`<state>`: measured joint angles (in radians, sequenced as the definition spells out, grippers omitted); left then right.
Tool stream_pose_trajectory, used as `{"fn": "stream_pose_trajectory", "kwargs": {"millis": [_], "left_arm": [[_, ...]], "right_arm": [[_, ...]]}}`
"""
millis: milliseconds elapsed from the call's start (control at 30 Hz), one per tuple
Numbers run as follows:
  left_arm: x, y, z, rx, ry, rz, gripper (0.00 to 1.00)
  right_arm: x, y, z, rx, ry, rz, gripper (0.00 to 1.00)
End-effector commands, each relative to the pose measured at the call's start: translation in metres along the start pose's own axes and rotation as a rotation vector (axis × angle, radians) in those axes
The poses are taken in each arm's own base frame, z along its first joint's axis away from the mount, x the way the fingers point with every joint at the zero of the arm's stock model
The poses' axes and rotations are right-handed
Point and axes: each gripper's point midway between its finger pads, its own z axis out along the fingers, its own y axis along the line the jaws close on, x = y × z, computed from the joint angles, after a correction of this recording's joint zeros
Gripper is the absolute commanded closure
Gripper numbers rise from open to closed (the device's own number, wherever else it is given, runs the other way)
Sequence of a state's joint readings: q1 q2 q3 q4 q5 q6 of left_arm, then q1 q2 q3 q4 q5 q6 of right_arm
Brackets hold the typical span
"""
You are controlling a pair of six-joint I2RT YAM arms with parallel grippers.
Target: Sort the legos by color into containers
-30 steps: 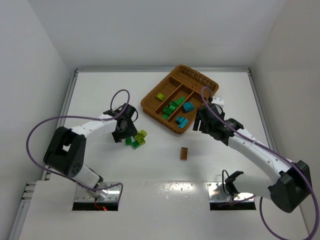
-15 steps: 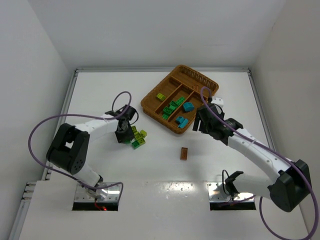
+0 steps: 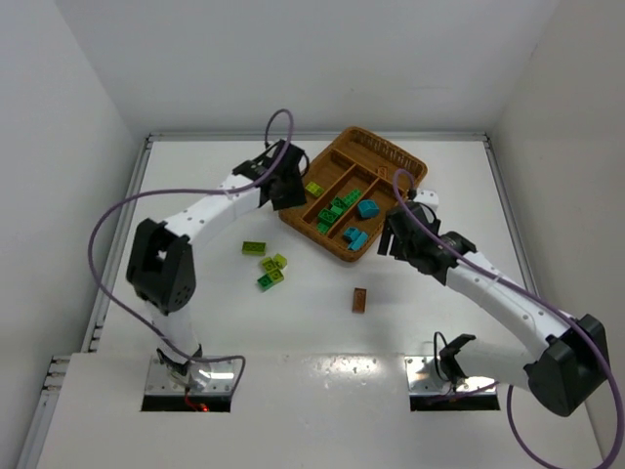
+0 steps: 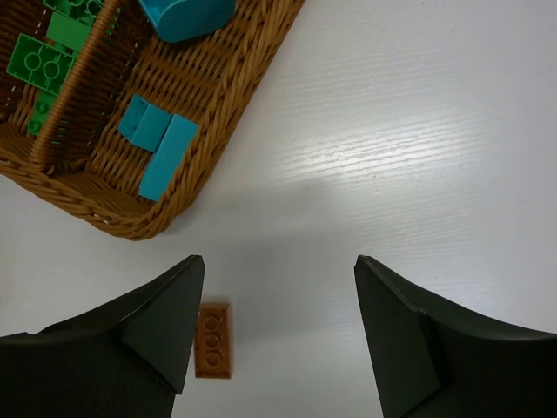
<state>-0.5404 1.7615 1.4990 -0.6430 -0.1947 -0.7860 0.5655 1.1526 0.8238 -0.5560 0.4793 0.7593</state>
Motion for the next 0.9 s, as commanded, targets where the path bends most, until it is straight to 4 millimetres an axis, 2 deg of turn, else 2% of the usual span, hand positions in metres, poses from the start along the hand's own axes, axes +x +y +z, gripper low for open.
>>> {"fn": "stream_pose_trajectory", "kwargs": {"millis": [0,33,67,133,167,200,267,333,367,400,500,567,600,667,700,767,800,833,867], "left_arm": [[-0.019,-0.034,0.009,0.051,-0.013,0.072,0.75],[-0.018,-0.045,0.013,0.078,-0.002,0.089,0.75],[-0.012,-0.045,0.031,0.055,0.027,0.096,0.75],[-0.018,-0.063,0.035,0.084,0.031,0.121,0.75],[-0.018,-0.064,0.042,0.078,0.04,0.123,0.75],[-0.01,-0.068,0.055,0.072,0.058,0.135,0.75],[-0.015,-0.075,0.059,0.078,0.05,0.133,0.7],[-0.008,-0.081,0.063,0.088,0.067,0.143,0.61],[-0.004,-0.087,0.063,0.103,0.074,0.151,0.37],[-0.004,-0.088,0.063,0.103,0.074,0.151,0.31],[0.004,-0.086,0.061,0.094,0.095,0.171,0.26],[0.0,-0.093,0.049,0.115,0.077,0.186,0.26],[-0.009,-0.095,0.039,0.122,0.049,0.181,0.26],[-0.01,-0.089,0.031,0.111,0.043,0.194,0.27],[-0.02,-0.088,0.018,0.11,0.008,0.188,0.27],[-0.023,-0.077,0.007,0.081,-0.014,0.205,0.28],[-0.016,-0.061,0.008,0.026,-0.008,0.214,0.28],[-0.021,-0.055,-0.007,0.022,-0.033,0.22,0.29],[-0.005,-0.035,-0.002,-0.03,-0.005,0.234,0.29]], "right_arm": [[-0.018,-0.002,-0.009,0.004,-0.061,0.018,0.29],[-0.018,-0.002,-0.009,0.004,-0.061,0.018,0.29],[-0.02,-0.002,-0.01,0.004,-0.061,0.018,0.29],[-0.019,-0.005,-0.01,0.018,-0.061,0.015,0.29],[-0.019,-0.005,-0.01,0.018,-0.061,0.014,0.29],[-0.022,-0.007,-0.012,0.023,-0.074,0.019,0.29],[-0.022,-0.007,-0.012,0.023,-0.074,0.019,0.29],[-0.022,-0.008,-0.014,0.023,-0.074,0.019,0.29],[-0.022,-0.008,-0.014,0.023,-0.074,0.019,0.29],[-0.022,-0.008,-0.014,0.023,-0.074,0.019,0.29],[-0.022,-0.008,-0.014,0.023,-0.074,0.019,0.29],[-0.022,-0.008,-0.014,0.023,-0.074,0.019,0.29],[-0.022,-0.008,-0.014,0.023,-0.074,0.019,0.29],[-0.023,-0.006,-0.014,0.011,-0.076,0.023,0.29],[-0.023,-0.005,-0.014,0.011,-0.076,0.023,0.29],[-0.023,-0.001,-0.014,-0.011,-0.072,0.018,0.29],[-0.025,0.001,-0.016,-0.023,-0.074,0.011,0.29],[-0.024,0.006,-0.014,-0.048,-0.062,-0.008,0.29],[-0.023,0.01,-0.015,-0.071,-0.058,-0.019,0.29]]}}
